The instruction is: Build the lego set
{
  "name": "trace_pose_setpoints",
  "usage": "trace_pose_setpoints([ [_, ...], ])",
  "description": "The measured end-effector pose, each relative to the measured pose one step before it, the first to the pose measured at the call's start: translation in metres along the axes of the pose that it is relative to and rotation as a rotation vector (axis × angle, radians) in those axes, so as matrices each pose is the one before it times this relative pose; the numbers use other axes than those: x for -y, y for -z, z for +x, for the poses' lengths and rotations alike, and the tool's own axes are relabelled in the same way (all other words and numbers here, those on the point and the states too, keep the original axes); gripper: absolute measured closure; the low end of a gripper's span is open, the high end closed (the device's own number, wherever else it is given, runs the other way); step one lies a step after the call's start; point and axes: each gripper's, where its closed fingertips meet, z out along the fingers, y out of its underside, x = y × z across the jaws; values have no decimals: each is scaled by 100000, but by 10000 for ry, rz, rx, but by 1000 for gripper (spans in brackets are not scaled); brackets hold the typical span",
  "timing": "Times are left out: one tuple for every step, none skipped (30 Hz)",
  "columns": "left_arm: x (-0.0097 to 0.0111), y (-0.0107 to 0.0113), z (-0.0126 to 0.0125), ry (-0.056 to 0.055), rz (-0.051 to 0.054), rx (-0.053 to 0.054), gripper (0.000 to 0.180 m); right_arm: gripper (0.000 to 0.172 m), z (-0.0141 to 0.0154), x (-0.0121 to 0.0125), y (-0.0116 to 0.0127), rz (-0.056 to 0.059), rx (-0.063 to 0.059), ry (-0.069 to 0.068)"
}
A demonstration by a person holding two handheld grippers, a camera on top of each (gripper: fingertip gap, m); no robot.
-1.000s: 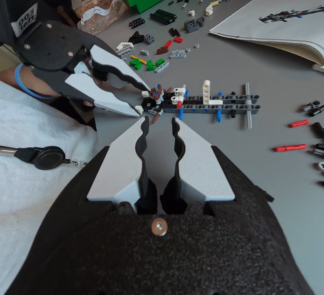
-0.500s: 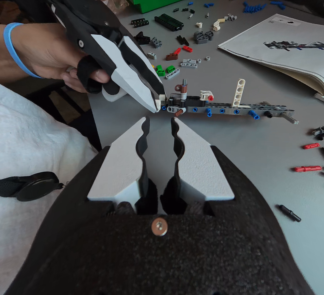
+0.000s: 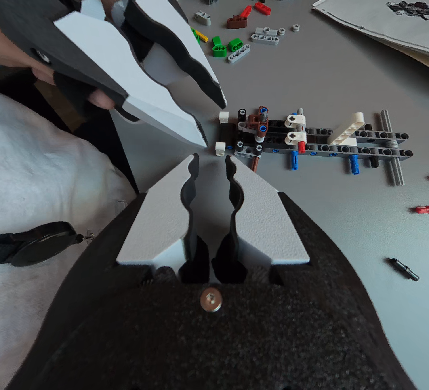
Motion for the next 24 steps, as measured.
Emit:
trace_pose_setpoints([
  [54, 256, -607, 25, 92, 126, 142, 149, 103, -85, -170, -111, -166, 40],
  [133, 116, -626, 66, 119, 76, 147, 149, 145, 39, -128, -24, -175, 6],
  [160, -18, -452, 130, 109, -74, 153, 149, 40, 190, -82, 59, -80, -14],
  [94, -155, -232, 199, 29, -202, 155, 150, -9, 252, -60, 106, -31, -47],
  [37, -231, -42, 201, -48, -263, 156, 152, 5, 189, -62, 73, -11, -58],
  [-22, -228, 18, 144, -68, -221, 158, 153, -52, 91, -85, 14, 35, -29],
  [-81, -220, 68, 57, -83, -163, 163, 154, 56, -20, -85, -40, -44, -12],
  [-190, -239, 121, -12, -126, -126, 164, 155, 98, -113, -64, -86, -80, 15],
  [-235, -240, 31, -5, -142, -15, 163, 156, 68, -89, -35, -60, -79, 40],
  [-140, -202, 32, -4, -65, 32, 163, 157, 12, -54, 3, -28, -45, 36],
  [-10, -109, 179, -42, 16, -42, 166, 158, 6, -21, -3, -11, -35, 16],
  [31, -63, 179, -36, 7, -25, 167, 158, 0, -52, -15, -30, -19, -6],
  [34, -36, 53, -11, -29, 58, 168, 158, 21, -57, -31, -36, -24, -1],
  [20, -27, 14, -48, -44, 91, 168, 159, 30, -16, -13, -16, -25, -8],
  [21, -4, 12, -89, -36, 101, 168, 161, 36, -24, -42, -26, -6, -29],
  [19, -22, -5, -68, -24, 96, 168, 163, 34, -18, -31, -24, 6, -34],
  [33, -24, -18, -53, -6, 90, 168, 165, 22, -6, -32, -11, 19, -19],
  [45, -23, -31, -39, 5, 98, 168, 165, -61, 25, -34, -9, 82, -56],
  [51, -29, -44, -17, -13, 93, 170, 164, -41, 18, -53, -5, 53, -72],
  [63, -10, -66, -100, -31, 112, 173, 165, -34, 8, -28, -7, 41, -55],
  [32, -4, -69, -210, -76, 143, 174, 165, -2, -5, -5, -4, 50, -52],
  [12, -9, -43, -233, -131, 170, 174, 165, 12, 11, -13, -3, 56, -138],
  [20, -9, -43, -226, -117, 197, 174, 165, -4, -7, -14, 2, 33, -197],
  [23, -30, -8, -242, -48, 193, 174, 165, 22, -18, 21, 7, -21, -96],
])
